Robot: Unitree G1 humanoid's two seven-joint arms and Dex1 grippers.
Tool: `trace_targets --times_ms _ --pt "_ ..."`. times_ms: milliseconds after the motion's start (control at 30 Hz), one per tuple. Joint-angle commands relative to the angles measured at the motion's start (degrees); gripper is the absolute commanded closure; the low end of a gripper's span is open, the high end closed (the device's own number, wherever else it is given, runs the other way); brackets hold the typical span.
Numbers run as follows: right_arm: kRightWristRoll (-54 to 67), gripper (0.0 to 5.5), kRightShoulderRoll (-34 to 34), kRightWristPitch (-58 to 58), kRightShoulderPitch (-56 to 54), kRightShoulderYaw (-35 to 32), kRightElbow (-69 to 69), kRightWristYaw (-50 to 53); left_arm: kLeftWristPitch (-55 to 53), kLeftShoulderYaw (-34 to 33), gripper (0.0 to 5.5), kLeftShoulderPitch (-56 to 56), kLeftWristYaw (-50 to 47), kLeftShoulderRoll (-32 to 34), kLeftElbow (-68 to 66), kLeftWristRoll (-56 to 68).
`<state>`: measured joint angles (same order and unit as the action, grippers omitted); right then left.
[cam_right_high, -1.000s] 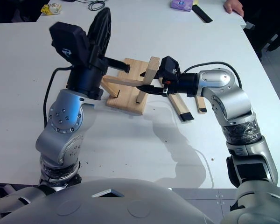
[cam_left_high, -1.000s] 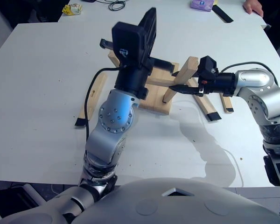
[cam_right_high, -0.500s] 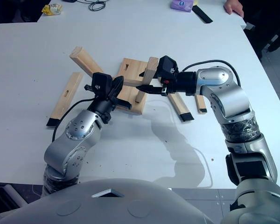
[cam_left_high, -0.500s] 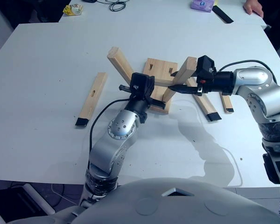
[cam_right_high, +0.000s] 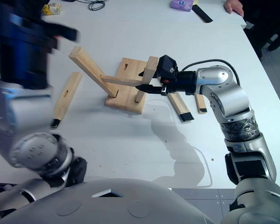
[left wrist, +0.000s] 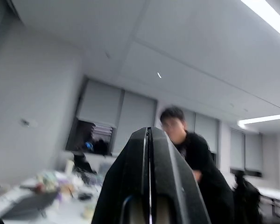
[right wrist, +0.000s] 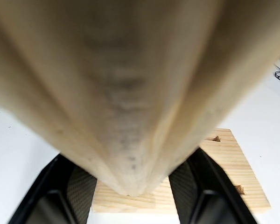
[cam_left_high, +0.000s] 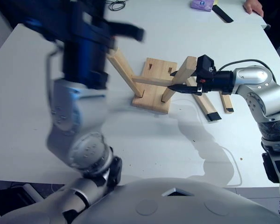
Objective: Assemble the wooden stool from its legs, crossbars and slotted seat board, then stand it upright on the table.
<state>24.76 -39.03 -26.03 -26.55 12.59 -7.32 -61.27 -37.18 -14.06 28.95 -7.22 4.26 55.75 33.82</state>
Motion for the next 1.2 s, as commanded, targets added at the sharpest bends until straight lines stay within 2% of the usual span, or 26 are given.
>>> trace_targets --times_ms 33,233,433,633,667,1133,1200 --pt "0.22 3.48 -3.78 -1.44 1.09 2.29 3.48 -9.44 1.57 -26.00 5.50 5.66 -3.52 15.46 -6.72 16.10" --pt "-0.15 3.48 -3.17 1.62 -2.14 2.94 9.04 -16.28 0.76 -29.56 5.50 -5.38 -2.44 18.15 -10.73 18.66" --pt "-2.67 3.48 -0.34 6.27 -5.83 3.10 15.98 -17.00 6.63 -24.94 5.50 -16.15 1.66 13.64 -17.21 14.10" --pt "-0.82 3.48 -0.11 4.25 -3.62 -1.02 12.72 -13.11 11.13 -21.63 5.50 -20.91 3.13 10.54 -18.97 12.81" --pt "-0.40 3.12 -0.29 3.35 -2.78 -1.39 11.52 -12.59 11.66 -21.17 5.50 -21.75 3.16 10.08 -18.53 12.84" --pt "-0.06 1.16 -2.42 -4.00 2.40 -6.73 4.02 -6.28 16.70 -18.16 5.50 -28.82 3.47 8.17 -17.24 12.98" --pt "1.44 1.16 -4.49 -5.61 4.69 -8.56 0.79 -6.83 17.35 -18.10 5.50 -30.06 3.87 7.97 -17.40 13.04"
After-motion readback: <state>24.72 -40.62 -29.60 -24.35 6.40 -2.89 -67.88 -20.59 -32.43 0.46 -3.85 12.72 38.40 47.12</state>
